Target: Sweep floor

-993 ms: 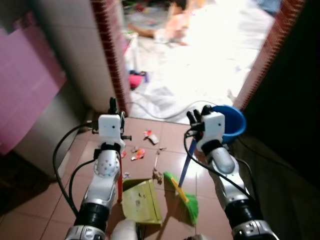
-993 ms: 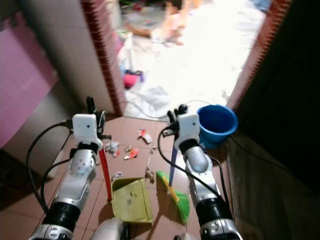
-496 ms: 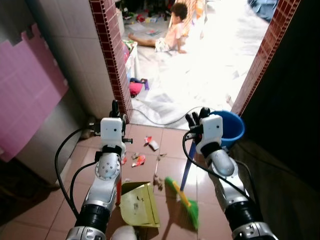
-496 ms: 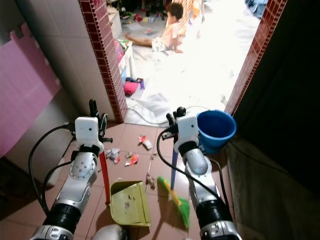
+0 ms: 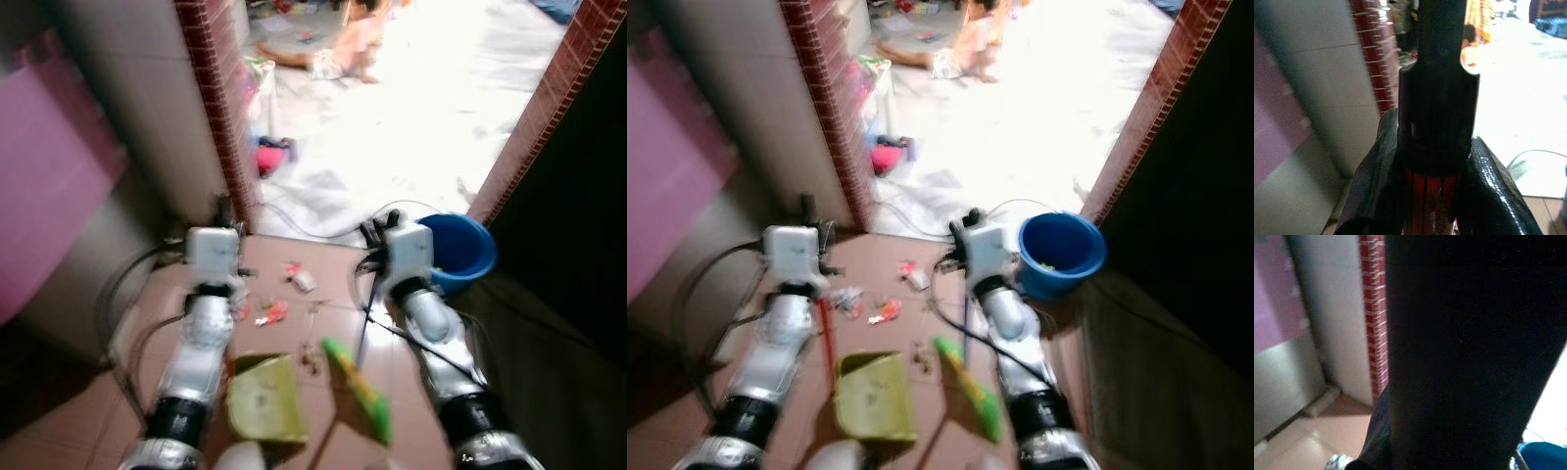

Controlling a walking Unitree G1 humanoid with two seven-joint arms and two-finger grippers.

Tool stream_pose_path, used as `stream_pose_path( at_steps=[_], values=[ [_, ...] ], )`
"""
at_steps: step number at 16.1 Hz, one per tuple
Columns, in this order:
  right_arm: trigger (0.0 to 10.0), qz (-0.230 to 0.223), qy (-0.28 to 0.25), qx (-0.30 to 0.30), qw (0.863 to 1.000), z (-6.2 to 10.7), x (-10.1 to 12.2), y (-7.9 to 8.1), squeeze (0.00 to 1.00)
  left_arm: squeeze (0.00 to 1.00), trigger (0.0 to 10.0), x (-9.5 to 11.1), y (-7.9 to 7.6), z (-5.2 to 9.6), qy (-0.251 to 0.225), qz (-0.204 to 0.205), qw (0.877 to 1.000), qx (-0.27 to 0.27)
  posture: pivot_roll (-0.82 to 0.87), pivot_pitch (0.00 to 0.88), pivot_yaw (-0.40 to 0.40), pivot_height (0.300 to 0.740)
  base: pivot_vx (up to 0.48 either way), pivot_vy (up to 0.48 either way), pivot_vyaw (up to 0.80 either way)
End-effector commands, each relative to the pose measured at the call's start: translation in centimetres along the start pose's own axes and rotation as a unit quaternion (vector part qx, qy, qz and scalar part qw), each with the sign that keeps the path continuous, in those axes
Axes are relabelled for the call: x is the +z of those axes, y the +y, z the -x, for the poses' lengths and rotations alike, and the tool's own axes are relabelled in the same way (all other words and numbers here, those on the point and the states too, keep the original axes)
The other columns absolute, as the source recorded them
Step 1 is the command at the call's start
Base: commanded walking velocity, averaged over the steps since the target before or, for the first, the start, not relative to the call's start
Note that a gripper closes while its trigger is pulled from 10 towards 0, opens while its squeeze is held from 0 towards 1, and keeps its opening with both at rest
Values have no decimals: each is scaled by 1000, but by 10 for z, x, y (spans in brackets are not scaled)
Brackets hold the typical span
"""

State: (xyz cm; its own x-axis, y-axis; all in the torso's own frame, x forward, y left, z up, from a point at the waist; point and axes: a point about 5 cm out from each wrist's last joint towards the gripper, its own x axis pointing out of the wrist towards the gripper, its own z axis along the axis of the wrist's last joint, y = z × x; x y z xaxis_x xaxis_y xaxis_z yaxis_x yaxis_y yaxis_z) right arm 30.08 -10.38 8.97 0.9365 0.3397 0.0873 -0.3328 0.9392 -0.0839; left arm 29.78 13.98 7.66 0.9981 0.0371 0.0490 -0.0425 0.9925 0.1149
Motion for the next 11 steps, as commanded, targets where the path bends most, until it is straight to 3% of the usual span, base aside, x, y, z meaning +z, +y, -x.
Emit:
stream_pose_path(
  at_steps=[1,5,11],
  values=[
    [10000,16,-6,-13,1000,3,3,-13,0,0,10000,18,-12,-6,-43,4,999,-21,-3,0,33,740,394,0,0],
    [10000,17,-7,-14,1000,2,4,-13,0,0,10000,18,-13,-6,-42,4,999,-21,-4,0,34,740,364,0,0],
    [10000,13,-1,-17,1000,4,1,-14,0,0,10000,22,-11,-7,-54,-11,998,-11,-7,0,36,740,0,0,0]
  ],
)
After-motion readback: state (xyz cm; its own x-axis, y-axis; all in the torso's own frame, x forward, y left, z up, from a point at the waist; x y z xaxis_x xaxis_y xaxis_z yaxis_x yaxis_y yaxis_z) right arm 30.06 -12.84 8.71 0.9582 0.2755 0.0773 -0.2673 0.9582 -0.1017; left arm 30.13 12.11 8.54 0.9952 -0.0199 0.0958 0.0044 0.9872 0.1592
